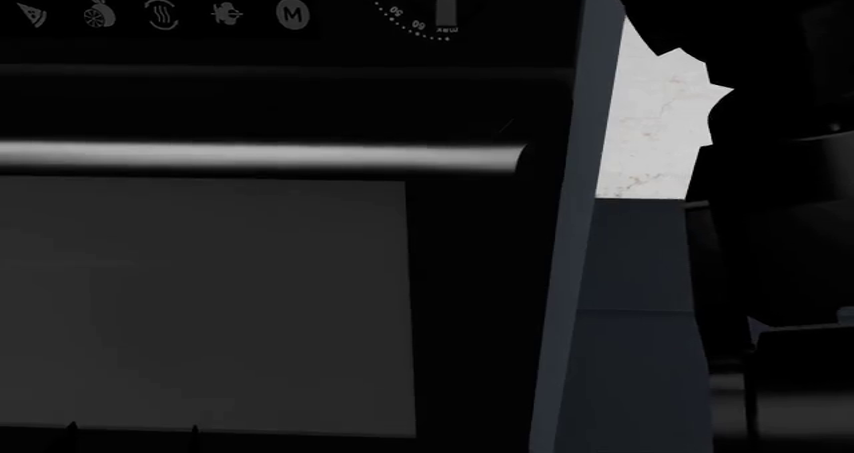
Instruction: Press the start button on the microwave
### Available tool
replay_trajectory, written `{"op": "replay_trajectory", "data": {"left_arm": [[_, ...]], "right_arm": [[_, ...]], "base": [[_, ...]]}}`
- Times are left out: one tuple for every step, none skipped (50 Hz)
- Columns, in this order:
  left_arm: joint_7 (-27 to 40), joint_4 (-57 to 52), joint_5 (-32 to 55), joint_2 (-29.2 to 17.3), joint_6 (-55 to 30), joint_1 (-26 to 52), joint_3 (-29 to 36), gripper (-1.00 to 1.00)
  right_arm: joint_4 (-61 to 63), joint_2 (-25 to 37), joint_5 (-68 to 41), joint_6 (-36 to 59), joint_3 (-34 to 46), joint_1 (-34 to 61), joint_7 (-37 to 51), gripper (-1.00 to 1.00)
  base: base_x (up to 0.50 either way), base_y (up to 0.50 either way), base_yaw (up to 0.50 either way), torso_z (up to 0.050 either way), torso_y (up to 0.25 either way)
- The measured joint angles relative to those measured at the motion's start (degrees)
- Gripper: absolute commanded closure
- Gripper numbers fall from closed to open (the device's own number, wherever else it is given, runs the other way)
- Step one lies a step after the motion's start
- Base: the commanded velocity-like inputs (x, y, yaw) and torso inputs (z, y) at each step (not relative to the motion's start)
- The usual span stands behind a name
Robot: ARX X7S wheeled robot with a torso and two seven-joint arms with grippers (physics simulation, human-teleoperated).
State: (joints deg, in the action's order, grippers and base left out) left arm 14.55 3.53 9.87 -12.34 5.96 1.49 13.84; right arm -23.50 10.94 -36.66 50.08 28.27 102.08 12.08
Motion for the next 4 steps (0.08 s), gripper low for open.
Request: {"op": "replay_trajectory", "data": {"left_arm": [[0.0, 0.0, 0.0, 0.0, 0.0, 0.0, 0.0, -1.00], [0.0, 0.1, 0.0, 0.0, 0.1, 0.0, 0.0, -1.00], [0.1, 0.1, 0.0, 0.0, 0.1, 0.0, 0.1, -1.00], [0.1, 0.1, 0.1, -0.1, 0.1, 0.0, 0.1, -1.00]], "right_arm": [[-0.1, 0.0, -0.1, -0.1, 0.1, 0.1, -0.1, 1.00], [-0.1, 0.1, -0.1, -0.1, 0.2, 0.1, -0.2, 1.00], [-0.1, 0.1, -0.1, 0.1, 0.2, 0.2, -0.2, 1.00], [-0.1, 0.2, -0.1, 0.1, 0.3, 0.2, -0.3, 1.00]], "base": [[0.03, 0.01, 0.02, 0.012, 0.000], [0.03, 0.01, 0.02, 0.009, 0.000], [0.03, 0.01, 0.02, 0.000, 0.000], [0.02, 0.01, 0.02, 0.011, 0.000]]}}
